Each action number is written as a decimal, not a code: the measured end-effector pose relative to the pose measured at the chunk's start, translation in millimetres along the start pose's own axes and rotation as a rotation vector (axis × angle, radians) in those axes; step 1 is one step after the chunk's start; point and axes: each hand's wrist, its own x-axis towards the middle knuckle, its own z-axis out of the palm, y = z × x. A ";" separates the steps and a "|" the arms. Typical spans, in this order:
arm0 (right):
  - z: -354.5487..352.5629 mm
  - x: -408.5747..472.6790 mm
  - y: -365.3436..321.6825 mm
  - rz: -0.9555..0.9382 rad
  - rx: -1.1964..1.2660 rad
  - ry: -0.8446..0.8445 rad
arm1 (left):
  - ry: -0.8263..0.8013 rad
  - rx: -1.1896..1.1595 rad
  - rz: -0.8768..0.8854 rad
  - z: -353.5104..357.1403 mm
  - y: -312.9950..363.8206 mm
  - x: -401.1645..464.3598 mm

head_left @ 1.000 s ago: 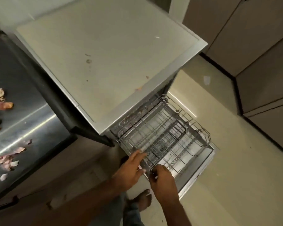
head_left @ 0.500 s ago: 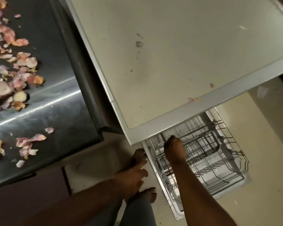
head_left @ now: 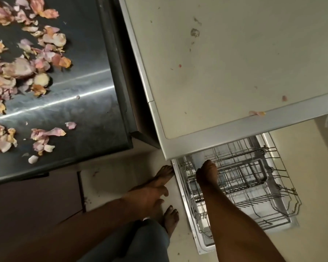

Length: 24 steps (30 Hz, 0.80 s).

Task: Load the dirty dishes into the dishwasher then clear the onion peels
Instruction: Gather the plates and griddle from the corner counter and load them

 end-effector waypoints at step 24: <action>-52.5 -255.0 -59.1 -0.665 0.129 0.342 | 0.485 -0.022 -0.056 -37.6 85.7 -142.4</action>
